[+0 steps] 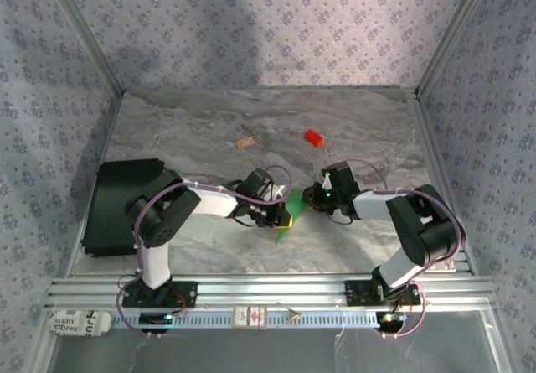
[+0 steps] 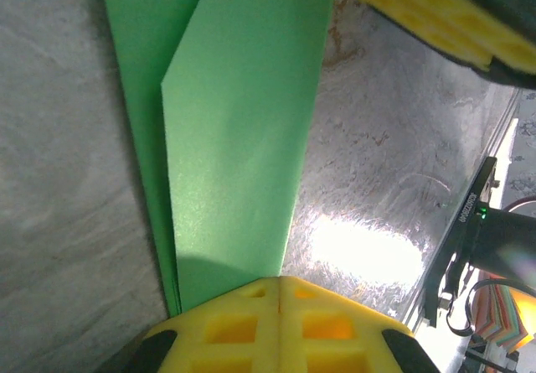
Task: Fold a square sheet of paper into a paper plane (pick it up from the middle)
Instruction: Fold the wing for the fifth time at the center of the table.
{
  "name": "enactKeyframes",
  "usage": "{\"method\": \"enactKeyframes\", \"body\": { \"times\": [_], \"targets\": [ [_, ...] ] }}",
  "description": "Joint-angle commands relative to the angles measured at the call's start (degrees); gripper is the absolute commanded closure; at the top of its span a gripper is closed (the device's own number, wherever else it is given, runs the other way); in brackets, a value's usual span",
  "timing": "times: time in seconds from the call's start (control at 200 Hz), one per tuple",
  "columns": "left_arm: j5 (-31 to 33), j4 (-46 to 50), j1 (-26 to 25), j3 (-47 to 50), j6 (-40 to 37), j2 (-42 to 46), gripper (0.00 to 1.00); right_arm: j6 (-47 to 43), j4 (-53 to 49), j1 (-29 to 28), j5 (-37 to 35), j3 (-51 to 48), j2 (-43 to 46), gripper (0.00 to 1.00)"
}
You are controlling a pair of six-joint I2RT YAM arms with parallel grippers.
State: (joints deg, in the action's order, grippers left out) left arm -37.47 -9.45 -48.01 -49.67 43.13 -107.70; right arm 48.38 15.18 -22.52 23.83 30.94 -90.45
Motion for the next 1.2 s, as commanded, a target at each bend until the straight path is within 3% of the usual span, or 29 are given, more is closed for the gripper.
{"method": "enactKeyframes", "body": {
  "times": [0.0, 0.525, 0.755, 0.914, 1.054, 1.199],
  "targets": [
    [0.98, 6.29, -0.14, 2.3, -0.14, -3.04, 1.0, -1.99, -4.09, 2.53, -4.27, 0.59, -0.94, 0.86],
    [0.3, 5.72, -0.07, 2.57, -0.15, -3.48, 1.0, 2.01, -9.79, 7.38, -9.3, 4.82, -1.4, 0.89],
    [0.19, 5.41, -0.11, 2.65, -0.24, -3.33, 1.0, -0.15, -11.48, 7.59, -8.37, 5.89, 5.46, 0.88],
    [0.21, 5.25, -0.13, 2.73, -0.31, -3.04, 1.0, -2.31, -11.9, 5.0, -6.05, 5.14, 10.64, 0.85],
    [0.15, 4.97, -0.08, 2.73, -0.19, -2.52, 1.0, -2.22, -8.67, 0.58, -1.03, 3.82, 8.83, 0.86],
    [0.25, 4.63, -0.11, 2.55, 0.05, -2.16, 1.0, -1.7, -6.23, -3.08, -0.47, 2.31, 5.54, 0.87]
  ]
}}
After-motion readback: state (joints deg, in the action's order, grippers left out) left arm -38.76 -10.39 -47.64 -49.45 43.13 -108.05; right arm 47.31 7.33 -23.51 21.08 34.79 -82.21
